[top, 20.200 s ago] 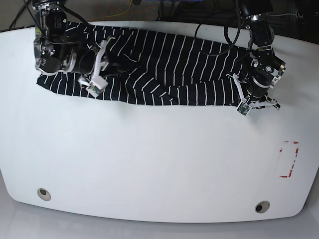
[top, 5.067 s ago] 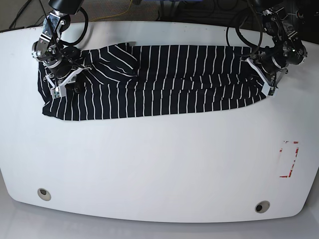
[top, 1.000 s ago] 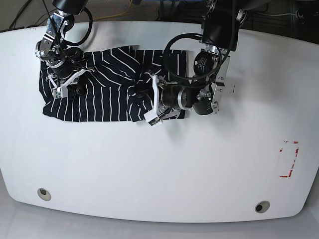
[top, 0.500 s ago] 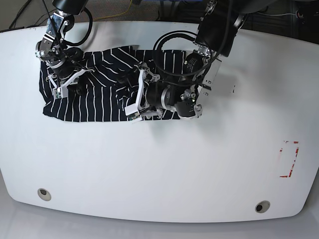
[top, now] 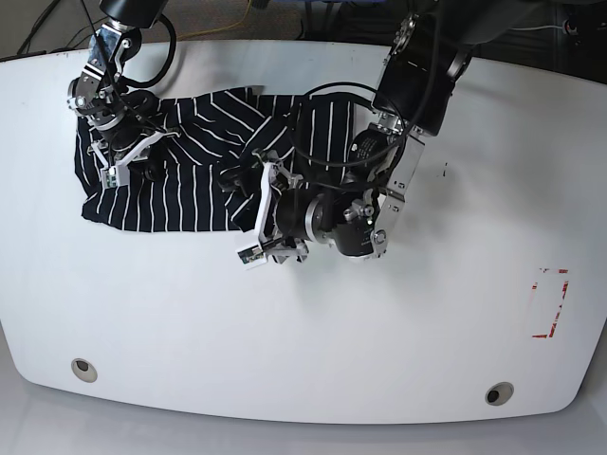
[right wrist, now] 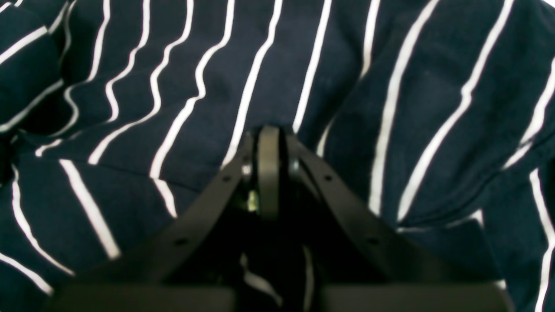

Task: Layout the t-shirt on the table in an organized manner, then fold the t-shirt properly
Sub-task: 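Lower the folded end onto the shirt middle and release with the left gripper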

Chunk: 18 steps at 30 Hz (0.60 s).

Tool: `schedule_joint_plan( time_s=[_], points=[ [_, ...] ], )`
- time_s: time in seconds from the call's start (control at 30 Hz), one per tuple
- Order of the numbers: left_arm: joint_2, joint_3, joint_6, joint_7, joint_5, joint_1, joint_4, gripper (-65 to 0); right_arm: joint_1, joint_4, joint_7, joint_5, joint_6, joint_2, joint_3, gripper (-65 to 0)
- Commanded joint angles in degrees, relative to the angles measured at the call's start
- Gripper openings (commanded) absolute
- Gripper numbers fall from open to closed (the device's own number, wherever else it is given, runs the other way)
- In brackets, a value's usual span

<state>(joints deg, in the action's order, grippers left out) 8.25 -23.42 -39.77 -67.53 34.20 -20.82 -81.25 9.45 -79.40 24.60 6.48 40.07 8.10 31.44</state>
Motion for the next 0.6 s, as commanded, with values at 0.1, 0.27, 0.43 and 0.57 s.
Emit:
schedule_joint_plan(
  time_s=[0.1,0.27,0.43,0.57],
  points=[
    [0.2,0.2,-0.2,1.5,0.5,-3.4,-5.6,-20.0,1.3,1.5,9.5,-6.2,-0.1,-0.6,-0.6,-62.6],
    [-4.0,-0.1,-0.2,1.5,-6.8,-3.5,-10.7,-20.1,1.3,1.5,9.5,-6.2,-0.1,-0.6,-0.6,-62.6],
    [-7.4,-0.7,-0.2,3.9,-17.3,-0.9,-17.3,-26.2,1.3,1.5,9.5,-6.2,-0.1,-0.6,-0.6,-62.6],
    [-11.1,-4.1,-0.2,9.5,-26.9,2.5,-21.1,-42.4,1.3,1.5,9.5,-6.2,-0.1,-0.7,-0.6,-62.6]
  ],
)
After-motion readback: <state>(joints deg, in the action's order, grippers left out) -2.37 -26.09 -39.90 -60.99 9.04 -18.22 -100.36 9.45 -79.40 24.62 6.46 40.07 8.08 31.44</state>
